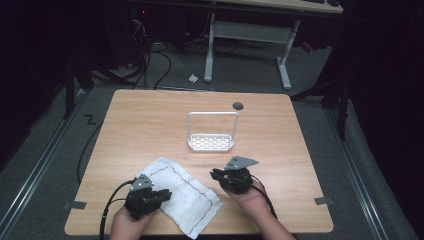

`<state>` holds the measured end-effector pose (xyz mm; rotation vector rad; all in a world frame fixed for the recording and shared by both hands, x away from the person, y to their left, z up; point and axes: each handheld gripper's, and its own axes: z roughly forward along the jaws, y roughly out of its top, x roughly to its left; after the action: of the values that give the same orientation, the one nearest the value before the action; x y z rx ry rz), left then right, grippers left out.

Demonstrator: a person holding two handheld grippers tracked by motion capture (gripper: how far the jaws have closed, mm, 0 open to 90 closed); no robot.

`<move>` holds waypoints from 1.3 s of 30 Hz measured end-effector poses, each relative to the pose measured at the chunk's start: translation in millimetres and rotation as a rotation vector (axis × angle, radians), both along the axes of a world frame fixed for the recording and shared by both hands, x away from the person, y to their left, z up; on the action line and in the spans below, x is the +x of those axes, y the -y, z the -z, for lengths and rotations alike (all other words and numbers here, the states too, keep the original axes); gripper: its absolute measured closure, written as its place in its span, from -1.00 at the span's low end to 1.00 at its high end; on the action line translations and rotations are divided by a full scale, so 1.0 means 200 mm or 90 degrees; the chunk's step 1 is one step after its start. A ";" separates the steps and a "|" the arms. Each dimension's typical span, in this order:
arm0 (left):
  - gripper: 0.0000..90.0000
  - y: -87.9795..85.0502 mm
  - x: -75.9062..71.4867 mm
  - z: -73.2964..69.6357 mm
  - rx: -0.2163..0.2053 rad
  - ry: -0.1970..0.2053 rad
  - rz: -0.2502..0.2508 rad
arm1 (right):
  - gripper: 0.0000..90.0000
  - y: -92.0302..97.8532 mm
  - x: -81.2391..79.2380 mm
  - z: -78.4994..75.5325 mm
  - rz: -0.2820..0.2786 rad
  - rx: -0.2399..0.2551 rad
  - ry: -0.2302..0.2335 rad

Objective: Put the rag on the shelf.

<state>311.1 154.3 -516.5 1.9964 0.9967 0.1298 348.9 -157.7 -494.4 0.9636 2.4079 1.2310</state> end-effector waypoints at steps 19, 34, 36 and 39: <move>0.64 -0.04 0.03 0.01 -0.002 -0.008 -0.007 | 1.00 -0.33 0.04 0.15 -0.069 -0.119 -0.034; 0.54 0.22 -0.02 0.09 0.044 0.009 0.062 | 1.00 0.09 -0.27 0.16 0.004 -0.081 -0.051; 0.51 0.24 -0.03 0.09 0.016 0.005 0.045 | 0.92 0.10 -0.27 0.17 0.006 -0.072 -0.049; 0.51 0.24 -0.04 0.08 0.018 0.010 0.045 | 0.78 0.11 -0.27 0.15 0.008 -0.052 -0.042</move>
<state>303.9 106.8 -533.1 2.0501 0.9166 0.1213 295.3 -179.2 -525.2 1.0096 2.4775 1.1027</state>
